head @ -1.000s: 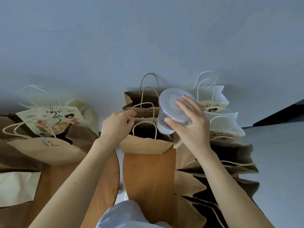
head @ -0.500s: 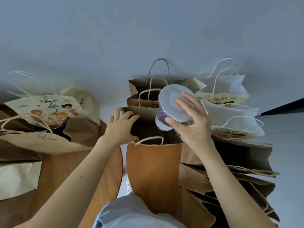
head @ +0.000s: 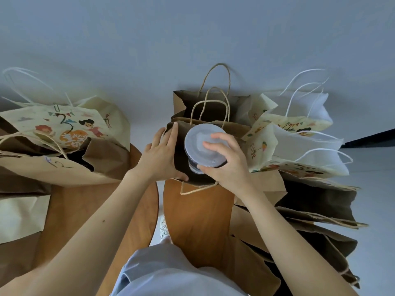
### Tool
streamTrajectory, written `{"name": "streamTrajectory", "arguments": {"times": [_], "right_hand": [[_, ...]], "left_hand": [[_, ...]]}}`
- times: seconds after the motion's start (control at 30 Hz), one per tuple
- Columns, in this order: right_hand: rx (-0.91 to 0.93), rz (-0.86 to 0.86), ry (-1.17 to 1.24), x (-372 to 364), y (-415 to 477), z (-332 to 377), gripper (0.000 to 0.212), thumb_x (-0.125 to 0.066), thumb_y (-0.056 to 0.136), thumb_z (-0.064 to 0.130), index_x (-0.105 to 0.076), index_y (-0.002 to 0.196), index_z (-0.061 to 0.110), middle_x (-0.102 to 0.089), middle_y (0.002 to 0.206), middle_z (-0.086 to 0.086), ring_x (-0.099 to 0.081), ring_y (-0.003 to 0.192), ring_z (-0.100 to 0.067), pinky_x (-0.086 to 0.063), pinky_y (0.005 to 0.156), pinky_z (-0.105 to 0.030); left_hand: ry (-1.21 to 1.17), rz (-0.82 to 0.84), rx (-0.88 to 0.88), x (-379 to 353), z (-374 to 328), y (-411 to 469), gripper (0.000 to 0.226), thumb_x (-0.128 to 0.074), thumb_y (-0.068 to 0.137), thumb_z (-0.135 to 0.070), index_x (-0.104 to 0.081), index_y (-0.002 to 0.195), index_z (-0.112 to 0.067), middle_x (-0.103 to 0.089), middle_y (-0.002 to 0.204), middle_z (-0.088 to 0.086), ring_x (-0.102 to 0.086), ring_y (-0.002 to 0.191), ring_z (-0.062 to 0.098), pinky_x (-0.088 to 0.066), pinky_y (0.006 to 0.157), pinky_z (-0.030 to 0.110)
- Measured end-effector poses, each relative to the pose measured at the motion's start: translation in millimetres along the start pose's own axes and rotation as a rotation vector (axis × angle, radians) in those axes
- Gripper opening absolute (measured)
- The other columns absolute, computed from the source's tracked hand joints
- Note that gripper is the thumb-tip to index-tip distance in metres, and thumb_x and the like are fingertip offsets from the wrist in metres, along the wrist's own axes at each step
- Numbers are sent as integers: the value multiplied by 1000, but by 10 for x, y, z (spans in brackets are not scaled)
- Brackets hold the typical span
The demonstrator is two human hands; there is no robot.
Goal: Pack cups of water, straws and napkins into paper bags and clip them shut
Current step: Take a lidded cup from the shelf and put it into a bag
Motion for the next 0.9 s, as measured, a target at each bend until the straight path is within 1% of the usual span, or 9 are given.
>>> {"name": "streamTrajectory", "arguments": {"times": [0.17, 0.23, 0.3, 0.37, 0.5, 0.57, 0.67, 0.8, 0.9], "right_hand": [[-133, 159, -53, -284, 154, -104, 43, -79, 68, 21, -63, 107, 13, -46, 124, -6, -40, 114, -9, -32, 87, 2], [-156, 251, -92, -385, 205, -148, 40, -77, 72, 17, -61, 108, 10, -43, 126, -7, -40, 113, -10, -28, 85, 2], [-146, 350, -177, -487, 221, -226, 40, -75, 75, 19, -58, 110, 9, -40, 128, -7, -44, 113, -16, -31, 86, -5], [-117, 448, -275, -590, 216, -335, 45, -74, 76, 21, -55, 114, 9, -36, 132, -8, -46, 115, -22, -38, 89, -16], [-169, 584, -367, -708, 155, -557, 51, -70, 79, 28, -48, 122, 15, -31, 134, -3, -44, 118, -24, -45, 95, -33], [-206, 610, -382, -722, 121, -653, 51, -70, 79, 28, -47, 123, 16, -30, 135, -2, -43, 120, -25, -44, 96, -35], [-249, 568, -406, -721, 121, -749, 48, -70, 79, 27, -48, 120, 16, -30, 136, -4, -40, 121, -26, -43, 97, -36], [-228, 615, -461, -785, 125, -827, 48, -68, 80, 26, -47, 121, 14, -28, 137, -7, -38, 122, -28, -41, 99, -36], [-267, 646, -466, -821, 76, -891, 49, -67, 82, 26, -45, 124, 15, -26, 137, -9, -36, 124, -29, -37, 102, -35]], "left_hand": [[-28, -3, -22, -24, 86, -13, 133, -77, 61, -56, 17, 146, -18, 5, 157, 0, 9, 143, 22, -14, 114, 46], [-39, -17, -38, -16, 102, -8, 133, -77, 61, -58, 16, 146, -16, 5, 157, 0, 9, 143, 21, -16, 113, 46], [-42, -28, -53, -7, 108, -6, 132, -76, 61, -59, 16, 146, -16, 5, 157, 0, 10, 143, 21, -17, 113, 46], [-45, -37, -65, -9, 117, -2, 132, -75, 61, -60, 16, 146, -16, 4, 157, 0, 10, 143, 21, -18, 113, 46], [-37, -60, -69, -9, 144, -6, 129, -74, 63, -61, 14, 147, -17, 2, 157, 0, 10, 143, 20, -19, 113, 44], [-31, -63, -59, -2, 166, -15, 128, -72, 64, -62, 15, 147, -17, 3, 157, 0, 10, 143, 20, -18, 113, 43], [-13, -46, -68, -3, 166, -26, 128, -70, 65, -63, 19, 146, -18, 8, 157, -1, 14, 143, 19, -18, 114, 40], [-21, -40, -80, -17, 138, -22, 127, -69, 68, -62, 22, 144, -18, 11, 157, -2, 18, 142, 18, -16, 114, 39], [-19, -41, -77, -28, 130, -20, 127, -67, 68, -63, 23, 144, -18, 14, 156, -3, 20, 141, 18, -15, 114, 39]]}}
Point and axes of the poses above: each hand's wrist, its own y-axis towards the middle knuckle, its own x-axis out of the back of the hand, z = x × y, the point moved 2 cm from there along y, towards the middle knuckle
